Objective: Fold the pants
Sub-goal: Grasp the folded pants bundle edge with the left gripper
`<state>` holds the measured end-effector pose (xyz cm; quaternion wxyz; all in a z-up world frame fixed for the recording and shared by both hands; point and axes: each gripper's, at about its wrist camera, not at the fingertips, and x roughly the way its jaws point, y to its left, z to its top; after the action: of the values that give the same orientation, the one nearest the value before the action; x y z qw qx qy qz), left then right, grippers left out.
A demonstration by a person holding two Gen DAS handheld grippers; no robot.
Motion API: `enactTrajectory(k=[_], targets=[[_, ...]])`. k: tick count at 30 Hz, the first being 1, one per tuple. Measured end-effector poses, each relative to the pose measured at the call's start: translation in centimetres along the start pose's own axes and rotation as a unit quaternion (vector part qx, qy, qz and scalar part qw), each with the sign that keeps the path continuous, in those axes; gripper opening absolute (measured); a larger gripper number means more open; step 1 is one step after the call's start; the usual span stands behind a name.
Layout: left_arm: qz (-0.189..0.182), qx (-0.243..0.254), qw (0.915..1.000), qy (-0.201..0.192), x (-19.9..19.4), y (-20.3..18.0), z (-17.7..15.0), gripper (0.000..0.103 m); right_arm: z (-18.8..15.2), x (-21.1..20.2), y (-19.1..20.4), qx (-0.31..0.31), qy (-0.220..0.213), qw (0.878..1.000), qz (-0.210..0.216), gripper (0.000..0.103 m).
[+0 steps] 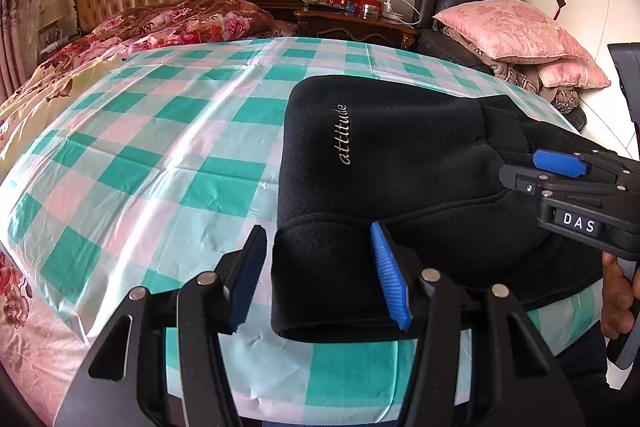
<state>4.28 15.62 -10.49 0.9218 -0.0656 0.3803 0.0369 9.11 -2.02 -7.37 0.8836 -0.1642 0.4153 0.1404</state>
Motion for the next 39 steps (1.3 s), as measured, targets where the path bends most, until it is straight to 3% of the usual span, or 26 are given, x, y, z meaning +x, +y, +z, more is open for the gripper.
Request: enactTrajectory(k=[9,14,19,24,31,39], targets=[[-0.054,-0.071,0.9960,-0.007,-2.6,2.1,-0.3,0.055,-0.3,0.3,0.2,-0.003,0.000,1.000,0.000,0.059],[-0.106,-0.116,0.9875,0.014,-1.3,3.1,-1.4,0.054,-0.4,0.5,0.2,-0.002,0.001,1.000,0.002,0.060],[-0.123,-0.125,0.9844,0.018,-0.8,3.3,-1.5,0.054,-0.5,0.6,0.3,-0.003,0.000,1.000,0.001,0.062],[-0.158,-0.167,0.9725,0.040,0.6,4.1,-2.0,0.054,-0.6,0.8,0.6,-0.007,-0.001,1.000,0.001,0.063],[-0.163,-0.161,0.9726,0.039,0.5,4.2,-1.9,0.046,-0.7,0.8,0.6,-0.007,-0.001,1.000,0.001,0.064],[-0.171,-0.171,0.9693,0.041,0.8,4.4,-1.9,0.051,-0.8,0.9,0.7,-0.007,-0.003,1.000,0.003,0.064]])
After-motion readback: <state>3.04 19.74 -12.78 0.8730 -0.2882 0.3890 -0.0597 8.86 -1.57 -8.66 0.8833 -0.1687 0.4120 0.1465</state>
